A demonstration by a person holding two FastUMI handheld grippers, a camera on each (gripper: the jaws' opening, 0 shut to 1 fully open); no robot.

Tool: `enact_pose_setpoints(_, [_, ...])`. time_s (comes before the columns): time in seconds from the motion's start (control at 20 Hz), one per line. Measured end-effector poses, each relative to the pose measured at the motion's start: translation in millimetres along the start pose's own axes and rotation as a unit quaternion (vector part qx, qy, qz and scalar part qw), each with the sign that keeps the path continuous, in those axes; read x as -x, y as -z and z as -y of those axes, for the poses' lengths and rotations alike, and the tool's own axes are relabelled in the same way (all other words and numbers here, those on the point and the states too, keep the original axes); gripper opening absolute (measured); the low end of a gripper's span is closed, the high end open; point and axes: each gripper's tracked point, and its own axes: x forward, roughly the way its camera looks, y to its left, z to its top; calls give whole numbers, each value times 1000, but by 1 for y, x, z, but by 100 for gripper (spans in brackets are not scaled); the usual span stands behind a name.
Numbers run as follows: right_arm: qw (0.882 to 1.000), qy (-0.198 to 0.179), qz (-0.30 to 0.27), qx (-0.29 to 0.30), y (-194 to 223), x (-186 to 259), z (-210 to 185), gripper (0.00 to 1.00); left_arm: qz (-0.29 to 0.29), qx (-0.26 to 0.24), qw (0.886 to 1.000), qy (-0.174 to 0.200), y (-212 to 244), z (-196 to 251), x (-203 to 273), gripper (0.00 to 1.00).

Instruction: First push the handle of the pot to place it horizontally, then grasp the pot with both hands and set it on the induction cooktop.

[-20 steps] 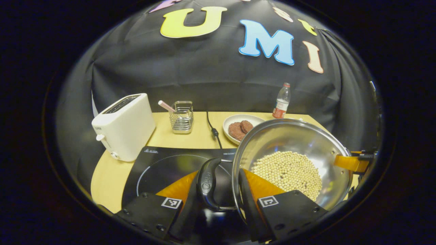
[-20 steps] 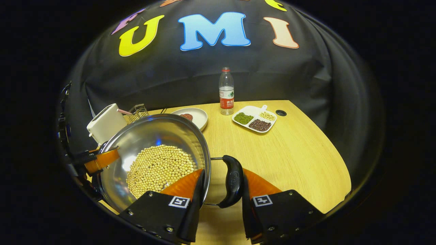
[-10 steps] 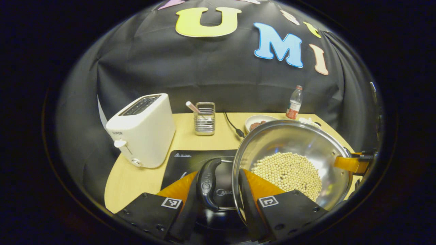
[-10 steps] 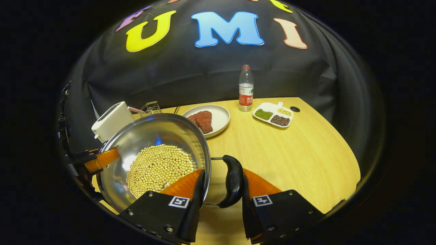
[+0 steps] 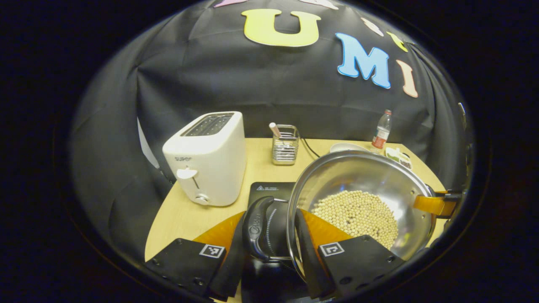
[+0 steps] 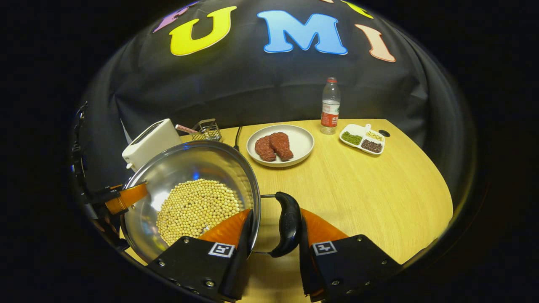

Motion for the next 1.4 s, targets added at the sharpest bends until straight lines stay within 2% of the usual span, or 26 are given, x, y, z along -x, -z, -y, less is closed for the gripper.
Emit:
enact_pose_setpoints(0.25, [1000, -10, -4, 3, 4, -9, -21, 52, -8, 8, 1000, -12, 8, -25, -1, 64])
enact_pose_setpoints(0.3, [1000, -12, -3, 2, 4, -9, -24, 52, -8, 10, 1000, -12, 9, -28, -2, 68])
enact_pose_setpoints(0.35, [1000, -13, -2, 2, 3, -10, -25, 52, -8, 12, 1000, -12, 10, -30, -3, 63])
enact_pose_setpoints(0.4, [1000, -15, 1, 1, 2, -10, -26, 52, -9, 14, 1000, -11, 12, -32, -4, 68])
enact_pose_setpoints(0.45, [1000, -18, 1, 0, 1, -12, -27, 53, -4, 17, 1000, -11, 12, -32, -3, 63])
enact_pose_setpoints(0.5, [1000, -24, 1, -1, 1, -11, -28, 56, 0, 16, 1000, -12, 12, -33, -4, 72])
enact_pose_setpoints(0.55, [1000, -27, 14, 0, -5, -9, -28, 59, 9, 14, 1000, -16, 9, -35, -4, 69])
enact_pose_setpoints(0.6, [999, -30, 36, 4, -17, -3, -27, 64, 15, 14, 1000, -20, 6, -35, -5, 69])
enact_pose_setpoints(0.65, [998, -31, 58, 12, -29, 5, -27, 69, 26, 15, 999, -28, 1, -37, 1, 74])
enact_pose_setpoints(0.75, [995, -28, 92, 31, -47, 22, -18, 98, 55, 23, 997, -45, -18, -38, 16, 91])
enact_pose_setpoints(0.8, [993, -27, 106, 39, -54, 29, -13, 96, 73, 25, 995, -55, -28, -38, 20, 100])
enact_pose_setpoints(1.0, [985, -25, 166, 50, -80, 73, 23, 95, 144, 9, 985, -89, -71, -27, 71, 98])
enact_pose_setpoints(1.35, [969, -18, 239, 66, -94, 164, 112, 95, 235, 22, 967, -99, -120, 63, 171, 97])
enact_pose_setpoints(1.4, [966, -15, 246, 72, -93, 177, 125, 95, 245, 24, 964, -98, -124, 78, 186, 99])
